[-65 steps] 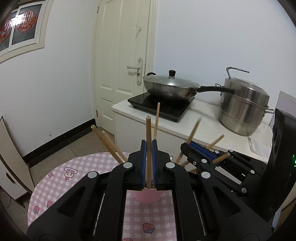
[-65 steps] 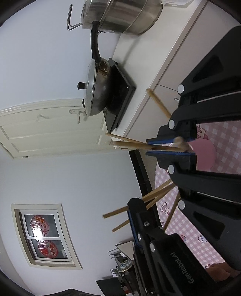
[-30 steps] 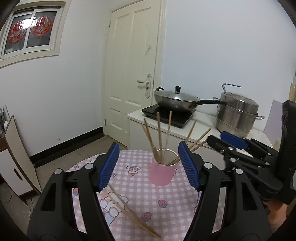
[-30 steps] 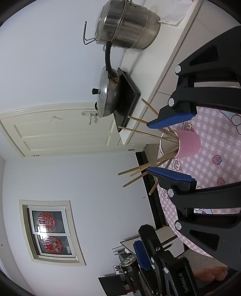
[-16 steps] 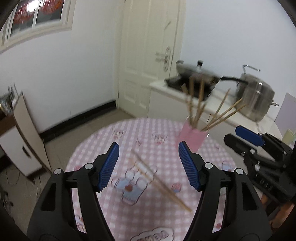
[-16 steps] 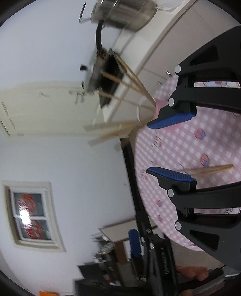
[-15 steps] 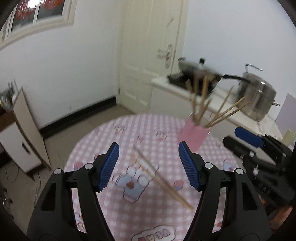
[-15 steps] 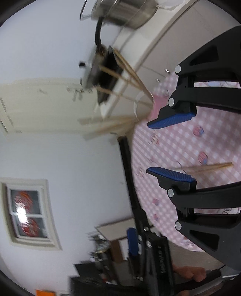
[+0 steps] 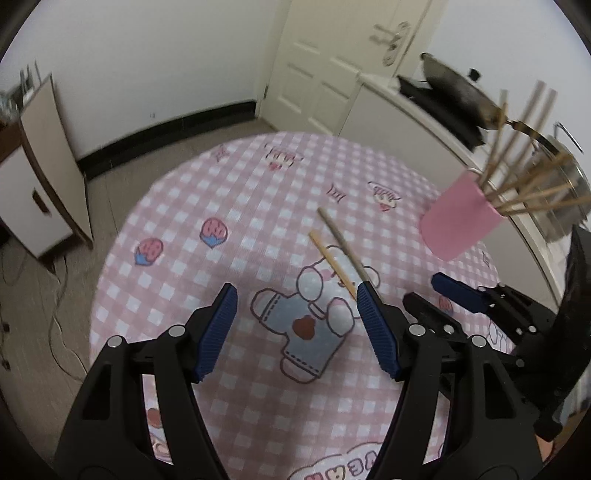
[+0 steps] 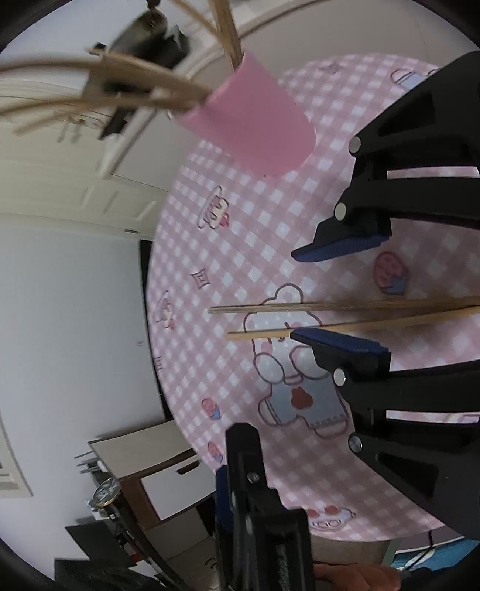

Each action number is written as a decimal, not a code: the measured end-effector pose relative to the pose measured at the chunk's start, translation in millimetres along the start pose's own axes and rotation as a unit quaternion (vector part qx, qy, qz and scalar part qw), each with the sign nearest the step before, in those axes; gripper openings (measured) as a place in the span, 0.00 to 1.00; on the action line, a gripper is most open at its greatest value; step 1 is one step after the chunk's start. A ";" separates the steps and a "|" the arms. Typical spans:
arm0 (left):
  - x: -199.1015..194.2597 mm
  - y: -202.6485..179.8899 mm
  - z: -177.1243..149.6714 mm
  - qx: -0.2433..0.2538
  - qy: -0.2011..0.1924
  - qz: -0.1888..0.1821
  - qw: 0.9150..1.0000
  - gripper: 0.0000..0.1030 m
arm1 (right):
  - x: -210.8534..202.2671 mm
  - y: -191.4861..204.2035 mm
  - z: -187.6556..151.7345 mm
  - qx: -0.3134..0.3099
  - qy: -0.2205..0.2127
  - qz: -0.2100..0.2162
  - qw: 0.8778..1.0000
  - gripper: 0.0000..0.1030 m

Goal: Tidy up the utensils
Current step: 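Lower the left tool to a loose chopstick while the right tool descends to another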

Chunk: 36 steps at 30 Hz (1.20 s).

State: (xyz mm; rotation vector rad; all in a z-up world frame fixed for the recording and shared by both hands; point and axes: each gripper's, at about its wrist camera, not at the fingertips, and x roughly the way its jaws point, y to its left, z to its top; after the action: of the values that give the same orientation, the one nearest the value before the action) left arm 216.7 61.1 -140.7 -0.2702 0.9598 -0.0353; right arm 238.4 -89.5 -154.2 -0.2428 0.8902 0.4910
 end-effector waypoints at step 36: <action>104.5 -52.4 27.6 0.047 0.043 0.126 0.990 0.36 | 50.2 -44.7 5.3 -0.002 0.063 0.039 0.997 0.05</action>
State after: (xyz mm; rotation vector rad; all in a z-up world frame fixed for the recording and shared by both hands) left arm 304.0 0.8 -197.0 -0.0596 1.0695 0.1402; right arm 291.1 -110.5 -190.6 -0.2443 1.0239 0.5552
